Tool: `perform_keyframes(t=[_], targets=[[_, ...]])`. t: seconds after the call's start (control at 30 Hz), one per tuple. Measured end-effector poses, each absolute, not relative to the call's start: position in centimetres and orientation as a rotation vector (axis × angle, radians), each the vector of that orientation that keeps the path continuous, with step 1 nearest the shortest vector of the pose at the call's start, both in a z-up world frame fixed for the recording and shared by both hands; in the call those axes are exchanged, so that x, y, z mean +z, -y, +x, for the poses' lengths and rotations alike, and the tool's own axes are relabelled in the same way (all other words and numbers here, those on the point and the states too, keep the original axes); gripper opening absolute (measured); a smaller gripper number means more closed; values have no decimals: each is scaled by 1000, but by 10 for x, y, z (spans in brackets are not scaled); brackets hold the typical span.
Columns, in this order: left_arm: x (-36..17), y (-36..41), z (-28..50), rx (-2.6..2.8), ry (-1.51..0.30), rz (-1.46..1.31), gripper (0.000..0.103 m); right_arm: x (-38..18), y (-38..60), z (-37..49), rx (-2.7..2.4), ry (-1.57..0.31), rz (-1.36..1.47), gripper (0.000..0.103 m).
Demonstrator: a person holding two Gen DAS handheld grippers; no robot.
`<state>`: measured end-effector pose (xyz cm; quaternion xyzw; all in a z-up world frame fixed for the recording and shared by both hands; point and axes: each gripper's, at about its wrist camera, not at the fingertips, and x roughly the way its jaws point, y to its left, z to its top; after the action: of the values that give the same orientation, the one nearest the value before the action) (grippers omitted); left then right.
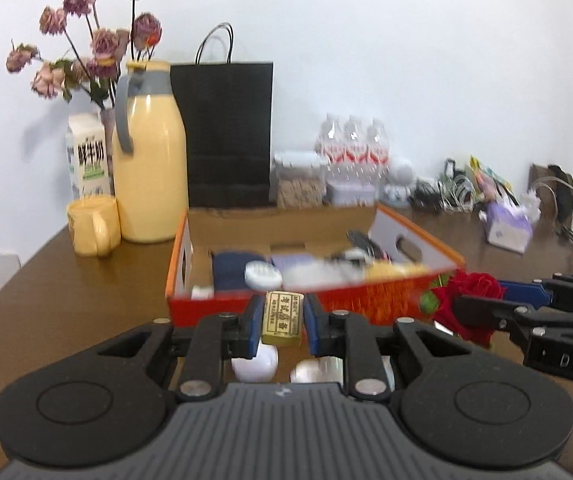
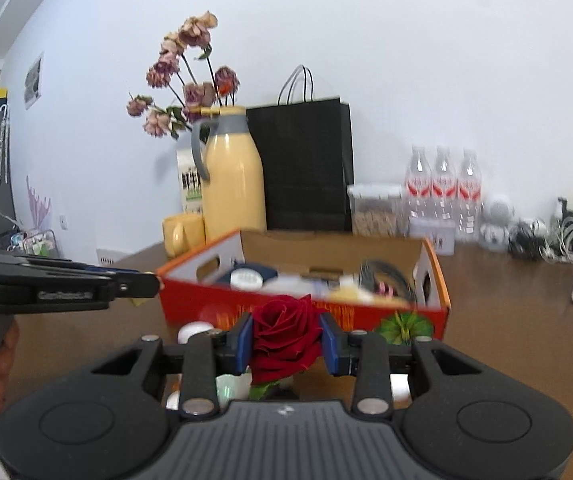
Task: Organize objects
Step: 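Carry the rose and yellow block into the cardboard box and release both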
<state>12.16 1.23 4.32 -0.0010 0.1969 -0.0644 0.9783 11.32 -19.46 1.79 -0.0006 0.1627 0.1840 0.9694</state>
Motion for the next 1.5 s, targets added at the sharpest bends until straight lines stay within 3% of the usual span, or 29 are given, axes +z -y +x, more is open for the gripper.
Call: perform_keyframes(t=[0.33,0.67,1.07,1.2,1.27,1.33,1.4,1.5], targets=[[65,-2,207,-29,-344,-56,22,49,167,210,364,-289,-28,34],[43,0,284,92,-377,-56,22,12,162,307,304,-391,55,33],[19,2,290,55,-435,-19,23,-12,167,311,285,-455,32,34],[20,2,285,47,-413,-16,25,-12,167,307,280,-465,23,39],[22,2,282,55,-399,-18,41,-12,168,305,279,-464,22,42],[25,2,278,61,-375,-18,57,-10,170,302,277,-458,22,53],[28,3,274,80,-352,-9,71,-8,171,299,268,-442,21,76],[33,3,268,104,-319,-4,99,-4,174,293,264,-420,22,94]])
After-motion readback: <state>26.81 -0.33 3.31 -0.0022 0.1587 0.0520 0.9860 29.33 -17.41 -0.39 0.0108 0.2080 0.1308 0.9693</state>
